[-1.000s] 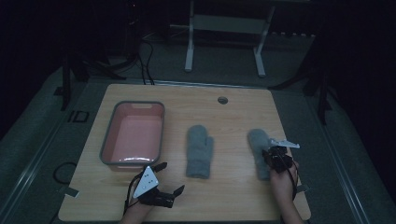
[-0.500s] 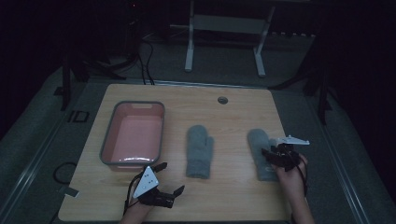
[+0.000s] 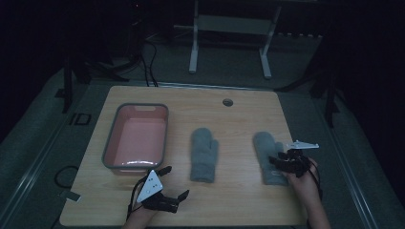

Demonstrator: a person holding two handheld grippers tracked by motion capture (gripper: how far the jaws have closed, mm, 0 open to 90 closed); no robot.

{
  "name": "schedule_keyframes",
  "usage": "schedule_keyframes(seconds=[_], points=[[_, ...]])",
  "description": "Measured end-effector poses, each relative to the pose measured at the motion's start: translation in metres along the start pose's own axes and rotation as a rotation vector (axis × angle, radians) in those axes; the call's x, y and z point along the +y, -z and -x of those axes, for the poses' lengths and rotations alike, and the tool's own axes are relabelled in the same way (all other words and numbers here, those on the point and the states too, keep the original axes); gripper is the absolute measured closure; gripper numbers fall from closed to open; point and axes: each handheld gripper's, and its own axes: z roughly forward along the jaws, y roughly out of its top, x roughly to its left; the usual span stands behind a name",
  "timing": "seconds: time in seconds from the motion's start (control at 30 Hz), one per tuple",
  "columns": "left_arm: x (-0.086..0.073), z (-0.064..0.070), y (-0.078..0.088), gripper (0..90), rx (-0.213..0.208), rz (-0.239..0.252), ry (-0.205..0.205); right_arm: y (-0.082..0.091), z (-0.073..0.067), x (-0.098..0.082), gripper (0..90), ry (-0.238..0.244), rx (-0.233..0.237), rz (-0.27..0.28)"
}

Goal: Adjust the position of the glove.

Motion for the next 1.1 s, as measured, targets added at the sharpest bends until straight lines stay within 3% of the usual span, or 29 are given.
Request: schedule_keyframes(seconds=[0.1,0.2,0.4,0.67,1.1], points=[[0.0,0.0,0.0,0.3,-0.001,0.003,-0.002,-0.006,-0.002,-0.004,48.1,0.022,-0.013,-0.027],[0.0,0.0,0.001,0.3,-0.002,0.004,-0.001,-0.01,-0.003,-0.007,50.4,0.034,-0.016,-0.019],[0.0,0.0,0.001,0.4,-0.003,0.002,0.0,-0.012,-0.006,-0.011,64.2,0.055,-0.007,-0.01],[0.0,0.0,0.0,0.4,0.001,0.002,0.004,-0.012,-0.013,-0.011,77.5,-0.106,-0.048,-0.002],[0.0,-0.001,0.001,0.3,0.008,0.005,0.003,0.006,-0.041,0.01,81.4,-0.151,-0.064,0.039]])
